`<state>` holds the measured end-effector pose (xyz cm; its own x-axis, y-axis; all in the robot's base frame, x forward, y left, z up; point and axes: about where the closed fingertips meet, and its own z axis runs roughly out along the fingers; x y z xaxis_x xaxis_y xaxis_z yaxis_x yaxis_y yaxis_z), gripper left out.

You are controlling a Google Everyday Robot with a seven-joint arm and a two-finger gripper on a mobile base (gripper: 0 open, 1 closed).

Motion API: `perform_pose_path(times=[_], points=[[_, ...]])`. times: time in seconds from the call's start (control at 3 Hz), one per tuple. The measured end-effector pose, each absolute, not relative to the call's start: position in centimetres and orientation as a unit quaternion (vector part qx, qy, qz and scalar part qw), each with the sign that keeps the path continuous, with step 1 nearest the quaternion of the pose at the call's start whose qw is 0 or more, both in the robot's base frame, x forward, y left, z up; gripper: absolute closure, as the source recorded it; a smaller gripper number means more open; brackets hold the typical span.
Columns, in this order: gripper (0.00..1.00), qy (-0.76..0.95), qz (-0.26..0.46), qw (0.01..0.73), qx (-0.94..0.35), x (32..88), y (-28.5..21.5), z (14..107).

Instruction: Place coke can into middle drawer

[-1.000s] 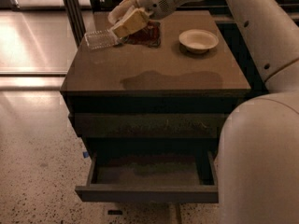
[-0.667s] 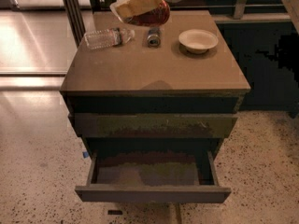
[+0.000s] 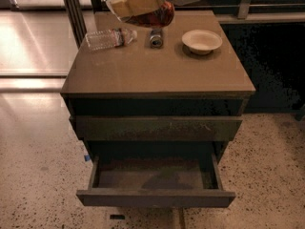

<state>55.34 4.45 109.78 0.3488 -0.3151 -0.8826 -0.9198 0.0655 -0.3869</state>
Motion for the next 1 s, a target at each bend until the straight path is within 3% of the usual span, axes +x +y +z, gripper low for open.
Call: perform_pose_path(times=[1.0], points=[[1.0, 0.546, 0.313, 0.588, -0.507, 49.9, 1.6, 103.9]])
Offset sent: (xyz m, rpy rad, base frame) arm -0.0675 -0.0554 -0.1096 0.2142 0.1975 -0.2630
